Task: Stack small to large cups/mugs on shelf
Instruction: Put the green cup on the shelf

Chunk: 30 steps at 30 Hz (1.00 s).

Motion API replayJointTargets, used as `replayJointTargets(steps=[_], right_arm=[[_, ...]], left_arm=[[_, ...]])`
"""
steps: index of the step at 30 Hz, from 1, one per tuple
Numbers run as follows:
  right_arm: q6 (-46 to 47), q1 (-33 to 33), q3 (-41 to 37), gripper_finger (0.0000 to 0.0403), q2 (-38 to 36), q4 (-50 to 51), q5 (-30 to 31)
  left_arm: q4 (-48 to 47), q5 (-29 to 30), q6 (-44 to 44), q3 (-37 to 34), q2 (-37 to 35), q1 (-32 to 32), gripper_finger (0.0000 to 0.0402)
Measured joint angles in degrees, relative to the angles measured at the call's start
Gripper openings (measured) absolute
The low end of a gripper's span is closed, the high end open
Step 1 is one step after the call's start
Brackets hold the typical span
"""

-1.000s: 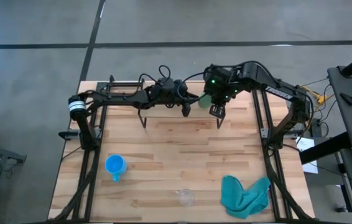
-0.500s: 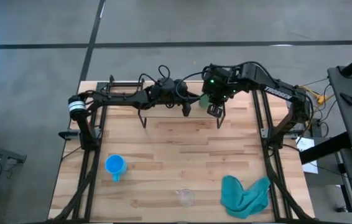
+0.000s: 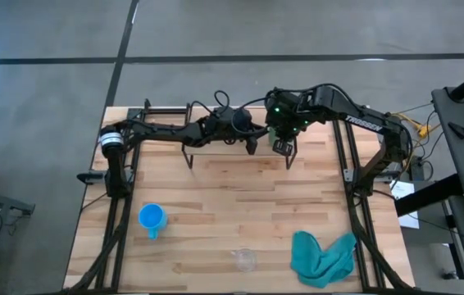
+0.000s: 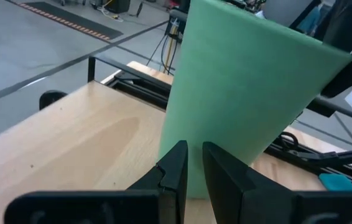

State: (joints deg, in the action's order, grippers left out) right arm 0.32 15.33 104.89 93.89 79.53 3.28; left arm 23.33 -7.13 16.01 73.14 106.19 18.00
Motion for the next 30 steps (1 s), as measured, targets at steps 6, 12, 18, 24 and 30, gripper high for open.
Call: replayJointTargets(steps=[6,12,18,24,30], right_arm=[[-0.83,0.11,-0.14,0.0009,0.00,-0.88,-0.06],[-3.14,0.33,-0.23,0.0009,0.00,-0.94,1.42],[-3.44,0.33,-0.25,0.0009,0.02,-0.90,1.73],[-3.42,0.33,-0.23,0.0011,0.02,-0.82,1.84],[-3.50,0.33,-0.16,0.0054,0.04,-1.31,1.82]], left_arm=[[0.04,0.17,-0.05,-0.03,-0.52,0.02,0.0038],[0.22,0.18,0.06,-0.09,-0.61,0.04,0.0038],[0.36,0.13,0.11,-0.09,-0.68,0.04,0.0038],[0.28,-0.02,0.11,0.01,-0.80,0.02,0.0038],[0.61,-0.79,0.09,0.00,-1.33,-0.09,0.0038]])
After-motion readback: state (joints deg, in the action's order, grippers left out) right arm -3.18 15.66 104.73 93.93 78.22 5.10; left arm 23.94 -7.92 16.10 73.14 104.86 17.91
